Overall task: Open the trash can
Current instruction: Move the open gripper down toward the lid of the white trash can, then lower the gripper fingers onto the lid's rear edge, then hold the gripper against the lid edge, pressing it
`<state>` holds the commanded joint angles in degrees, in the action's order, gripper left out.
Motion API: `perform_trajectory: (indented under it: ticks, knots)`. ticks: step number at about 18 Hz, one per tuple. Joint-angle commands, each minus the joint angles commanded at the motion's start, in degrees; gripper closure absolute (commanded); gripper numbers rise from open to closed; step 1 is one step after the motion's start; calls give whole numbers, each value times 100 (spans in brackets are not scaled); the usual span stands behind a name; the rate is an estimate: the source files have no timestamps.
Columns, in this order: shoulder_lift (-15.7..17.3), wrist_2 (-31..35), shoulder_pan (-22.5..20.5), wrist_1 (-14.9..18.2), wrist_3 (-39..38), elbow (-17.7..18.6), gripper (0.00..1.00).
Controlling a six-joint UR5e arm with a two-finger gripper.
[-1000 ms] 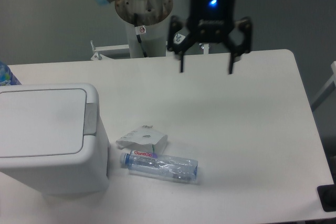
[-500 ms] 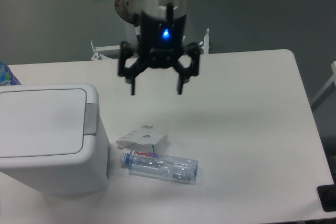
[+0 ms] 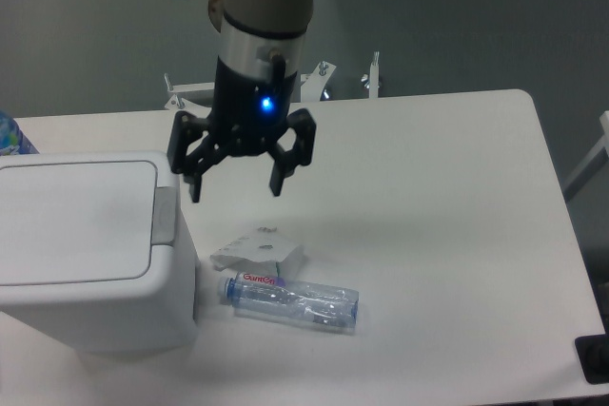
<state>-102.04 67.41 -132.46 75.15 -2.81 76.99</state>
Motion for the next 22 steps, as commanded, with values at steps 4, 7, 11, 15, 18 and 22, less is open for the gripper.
perform_trajectory:
  ticks: [4, 7, 11, 15, 18, 22]
  knots:
    - [-44, 0, 71, -9, 0, 106, 0]
    - [-70, 9, 123, -9, 9, 150, 0]
    - [-106, 18, 150, -9, 0, 159, 0]
    - [-114, 18, 194, -9, 0, 176, 0]
    - [-123, 18, 194, -18, 9, 203, 0]
    - [-158, 26, 203, -44, 9, 229, 0]
